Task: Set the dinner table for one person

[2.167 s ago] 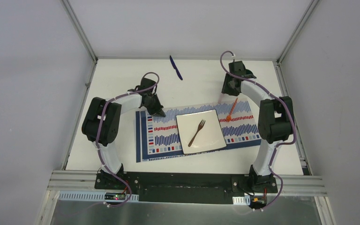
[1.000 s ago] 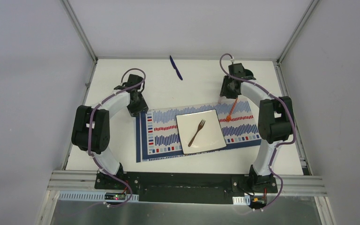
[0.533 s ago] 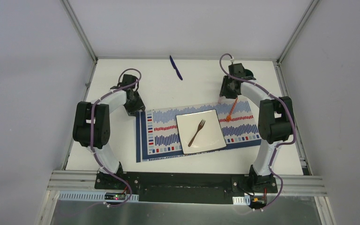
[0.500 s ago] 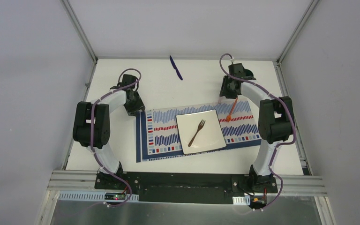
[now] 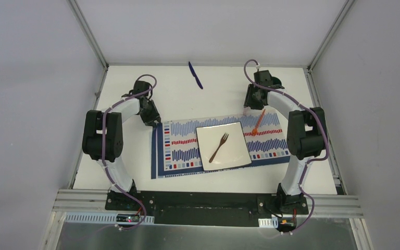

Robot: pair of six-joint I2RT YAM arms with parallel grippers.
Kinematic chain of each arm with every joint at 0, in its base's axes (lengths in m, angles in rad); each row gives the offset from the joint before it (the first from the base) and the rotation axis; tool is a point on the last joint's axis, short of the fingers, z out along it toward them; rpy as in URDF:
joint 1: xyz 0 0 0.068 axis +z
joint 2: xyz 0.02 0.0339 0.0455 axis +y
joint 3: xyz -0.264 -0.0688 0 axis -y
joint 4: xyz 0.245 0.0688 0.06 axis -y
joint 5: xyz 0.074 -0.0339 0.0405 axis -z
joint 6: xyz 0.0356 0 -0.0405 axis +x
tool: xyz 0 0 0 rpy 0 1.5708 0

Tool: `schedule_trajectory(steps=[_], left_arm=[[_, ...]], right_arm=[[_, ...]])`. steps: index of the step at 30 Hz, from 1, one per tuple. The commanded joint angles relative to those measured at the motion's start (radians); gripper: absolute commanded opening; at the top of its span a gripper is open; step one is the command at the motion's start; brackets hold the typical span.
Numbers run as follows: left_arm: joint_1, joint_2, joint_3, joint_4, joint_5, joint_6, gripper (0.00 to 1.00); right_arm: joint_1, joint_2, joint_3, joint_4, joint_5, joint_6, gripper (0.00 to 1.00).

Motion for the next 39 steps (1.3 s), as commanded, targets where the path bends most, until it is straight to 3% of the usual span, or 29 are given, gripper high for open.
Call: schedule_trajectory(steps=[1, 7, 16, 39], left_arm=[[-0.014, 0.062, -0.006, 0.085, 0.11, 0.003, 0.3], [-0.014, 0.064, -0.004, 0.087, 0.125, 0.0, 0.22], [-0.014, 0.079, 0.037, 0.056, 0.055, -0.022, 0.01], [0.004, 0.182, 0.205, 0.031, -0.057, -0.068, 0.0]], right_arm=[[0.008, -0.042, 0.015, 0.029, -0.006, -0.008, 0.42], [0.018, -0.039, 0.022, 0.028, -0.005, -0.012, 0.42], [0.021, -0.041, 0.008, 0.031, 0.011, -0.016, 0.41], [0.015, -0.04, 0.011, 0.033, 0.029, -0.015, 0.41]])
